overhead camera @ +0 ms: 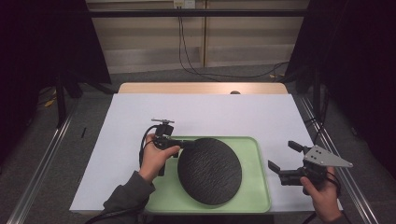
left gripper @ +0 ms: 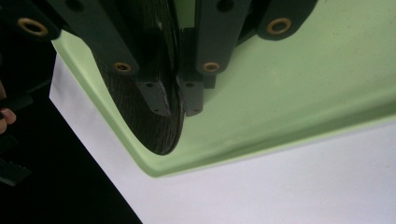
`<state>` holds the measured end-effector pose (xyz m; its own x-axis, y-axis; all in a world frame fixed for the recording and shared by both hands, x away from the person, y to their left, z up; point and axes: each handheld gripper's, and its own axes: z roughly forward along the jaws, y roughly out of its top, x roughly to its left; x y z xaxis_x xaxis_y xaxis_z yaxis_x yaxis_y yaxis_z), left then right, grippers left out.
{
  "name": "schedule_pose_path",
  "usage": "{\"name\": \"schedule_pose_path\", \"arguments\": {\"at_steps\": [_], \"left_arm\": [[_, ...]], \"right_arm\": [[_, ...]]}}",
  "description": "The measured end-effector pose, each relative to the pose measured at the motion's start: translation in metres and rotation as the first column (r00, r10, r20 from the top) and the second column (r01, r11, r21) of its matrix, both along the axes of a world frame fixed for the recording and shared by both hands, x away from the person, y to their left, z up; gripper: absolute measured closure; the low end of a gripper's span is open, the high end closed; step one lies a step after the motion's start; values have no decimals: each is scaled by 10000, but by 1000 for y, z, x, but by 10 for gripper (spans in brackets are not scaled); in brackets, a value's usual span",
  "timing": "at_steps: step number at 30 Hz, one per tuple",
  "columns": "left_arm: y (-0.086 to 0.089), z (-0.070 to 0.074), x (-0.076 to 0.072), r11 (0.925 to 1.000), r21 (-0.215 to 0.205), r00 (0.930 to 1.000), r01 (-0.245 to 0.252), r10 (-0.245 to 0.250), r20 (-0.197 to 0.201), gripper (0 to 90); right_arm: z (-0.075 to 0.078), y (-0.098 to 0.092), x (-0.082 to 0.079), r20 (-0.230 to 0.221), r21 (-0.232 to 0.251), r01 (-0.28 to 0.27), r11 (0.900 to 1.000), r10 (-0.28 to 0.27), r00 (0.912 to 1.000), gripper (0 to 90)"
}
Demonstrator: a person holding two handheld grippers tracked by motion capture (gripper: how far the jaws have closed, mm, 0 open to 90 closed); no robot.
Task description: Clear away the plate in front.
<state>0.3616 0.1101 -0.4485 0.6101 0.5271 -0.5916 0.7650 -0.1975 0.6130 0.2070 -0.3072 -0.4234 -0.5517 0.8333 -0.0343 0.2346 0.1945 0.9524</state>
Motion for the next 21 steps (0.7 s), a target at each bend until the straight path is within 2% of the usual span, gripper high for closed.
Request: {"name": "schedule_pose_path", "arguments": {"at_steps": [3, 10, 15, 21], "left_arm": [[0, -3, 0, 9999, -13, 9999, -112, 112, -3, 831], [0, -4, 1, 9997, 255, 9996, -2, -5, 272, 820], [2, -9, 2, 9996, 274, 10000, -72, 71, 55, 814], [3, -13, 3, 9995, 306, 9999, -118, 117, 25, 808]], "right_arm": [[0, 0, 0, 16, 9, 30, 10000, -30, 10000, 0], [0, 0, 0, 10, -13, 19, 10000, -19, 10000, 0], [0, 0, 0, -4, -8, 84, 10000, -84, 10000, 0], [0, -1, 0, -20, -10, 88, 10000, -88, 10000, 0]]}}
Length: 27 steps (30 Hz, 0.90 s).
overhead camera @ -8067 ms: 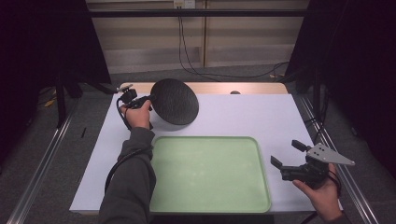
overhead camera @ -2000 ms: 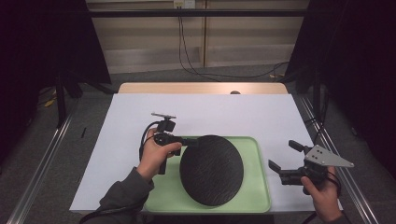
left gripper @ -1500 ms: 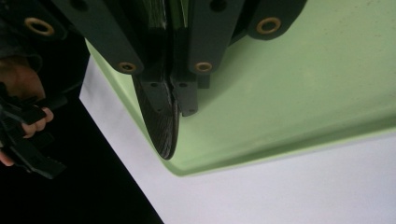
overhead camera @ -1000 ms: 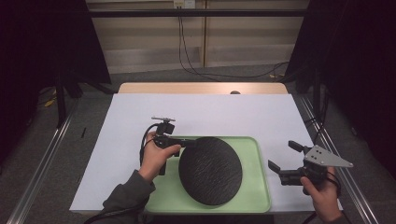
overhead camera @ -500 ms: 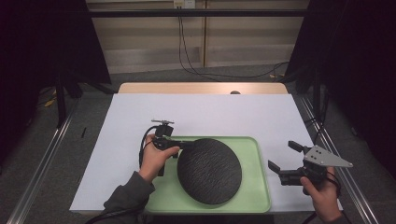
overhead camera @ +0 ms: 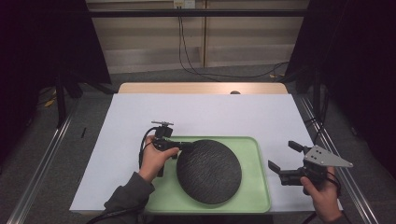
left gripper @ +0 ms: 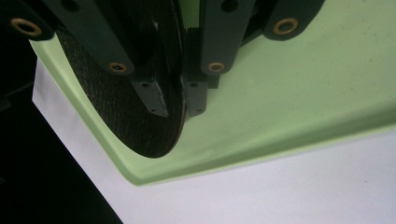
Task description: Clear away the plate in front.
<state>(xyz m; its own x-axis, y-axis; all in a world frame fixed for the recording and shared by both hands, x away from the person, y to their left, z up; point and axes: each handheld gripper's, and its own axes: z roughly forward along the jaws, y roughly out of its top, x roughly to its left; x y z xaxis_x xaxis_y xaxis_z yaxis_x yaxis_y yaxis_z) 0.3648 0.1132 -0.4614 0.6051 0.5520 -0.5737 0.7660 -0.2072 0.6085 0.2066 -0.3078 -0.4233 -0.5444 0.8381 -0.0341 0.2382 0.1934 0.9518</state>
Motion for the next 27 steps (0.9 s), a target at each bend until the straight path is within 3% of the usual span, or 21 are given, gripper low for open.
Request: {"name": "schedule_pose_path", "arguments": {"at_steps": [19, 22, 23, 27], "left_arm": [[-1, -11, 3, 9990, 425, 9999, -121, 117, 93, 776], [1, -11, 3, 9984, 492, 9993, -290, 279, 233, 794], [2, -10, 4, 9967, 742, 9984, -341, 307, 466, 818], [8, -8, 7, 9988, 233, 9985, -428, 420, 350, 873]], "right_arm": [[0, -1, -1, 10, 15, -27, 10000, 27, 10000, 1], [0, -2, 0, 37, 1, -56, 10000, 56, 10000, 1], [0, -1, 0, 27, 31, -43, 10000, 43, 10000, 1], [0, 0, 1, -2, 13, -57, 10000, 57, 10000, 2]]}}
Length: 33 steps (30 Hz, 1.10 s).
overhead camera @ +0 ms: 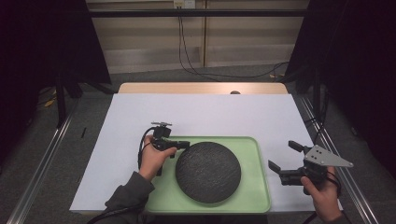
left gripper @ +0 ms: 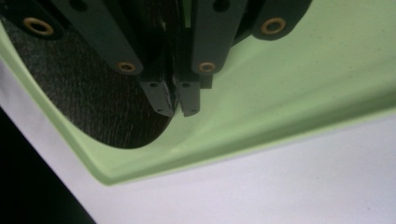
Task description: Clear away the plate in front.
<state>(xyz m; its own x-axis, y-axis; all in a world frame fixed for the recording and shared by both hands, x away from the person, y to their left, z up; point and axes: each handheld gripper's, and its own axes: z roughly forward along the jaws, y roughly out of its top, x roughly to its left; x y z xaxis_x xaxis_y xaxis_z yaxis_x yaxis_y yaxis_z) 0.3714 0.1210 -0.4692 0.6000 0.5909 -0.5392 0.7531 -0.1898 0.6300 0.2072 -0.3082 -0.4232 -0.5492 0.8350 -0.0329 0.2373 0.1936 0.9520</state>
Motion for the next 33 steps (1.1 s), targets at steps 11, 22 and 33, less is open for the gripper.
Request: {"name": "schedule_pose_path", "arguments": {"at_steps": [11, 22, 33], "left_arm": [[1, 13, -2, 9994, -322, 9974, -107, 129, 712, 699], [7, 27, -5, 9977, -654, 9854, -165, 273, 1683, 490], [25, 36, -8, 9958, -827, 9820, -393, 538, 1810, 334]], "right_arm": [[0, -1, 0, 36, -4, -39, 10000, 39, 10000, 2], [1, -2, -3, 71, -35, -23, 10000, 23, 10000, 2], [0, 1, -1, 14, -120, -83, 9999, 83, 10000, 3]]}}
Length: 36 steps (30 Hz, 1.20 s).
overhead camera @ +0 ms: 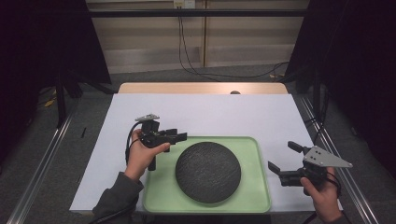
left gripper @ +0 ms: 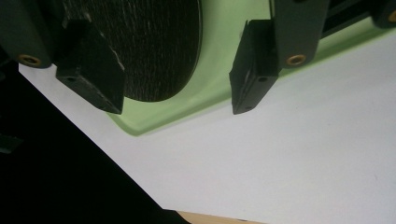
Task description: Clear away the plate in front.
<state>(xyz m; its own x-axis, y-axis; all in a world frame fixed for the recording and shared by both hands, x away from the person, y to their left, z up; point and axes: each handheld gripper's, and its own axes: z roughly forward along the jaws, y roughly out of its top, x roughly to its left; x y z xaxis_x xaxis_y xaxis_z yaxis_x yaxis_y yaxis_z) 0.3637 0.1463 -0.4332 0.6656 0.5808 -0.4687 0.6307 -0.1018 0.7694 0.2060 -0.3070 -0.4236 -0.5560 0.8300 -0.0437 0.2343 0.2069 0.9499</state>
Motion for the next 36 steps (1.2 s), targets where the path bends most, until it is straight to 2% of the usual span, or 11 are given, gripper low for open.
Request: {"name": "schedule_pose_path", "arguments": {"at_steps": [10, 12, 19, 22, 27, 31, 34, 36], "left_arm": [[14, 5, -2, 10000, -90, 9991, -31, 35, 411, 165], [17, 6, -2, 10000, -35, 9988, -61, 62, 486, 146], [25, 9, -2, 9988, -440, 9971, -216, 248, 715, 95], [29, 10, -2, 9986, -438, 9964, -293, 327, 785, 78], [36, 12, -3, 9985, -531, 9946, -130, 183, 1022, 54], [42, 13, -4, 9992, -357, 9917, 154, -107, 1278, 36], [45, 13, -5, 9992, -309, 9905, 244, -199, 1360, 37], [47, 13, -5, 9998, -100, 9883, 175, -157, 1516, 34]], "right_arm": [[0, 2, 2, 31, -83, 14, 10000, -14, 10000, 3], [0, 2, 3, 28, -51, -77, 10000, 78, 10000, 3], [0, 5, 4, -23, -150, -156, 9998, 155, 9999, 5], [0, 5, 5, -49, -146, -233, 9996, 232, 9997, 5], [0, 6, 4, -32, -197, -204, 9996, 203, 9998, 6], [0, 6, 4, 5, -220, -309, 9993, 309, 9995, 6], [0, 7, 5, -45, -212, -243, 9995, 243, 9997, 7], [0, 7, 5, -48, -223, -288, 9993, 287, 9996, 7]]}}
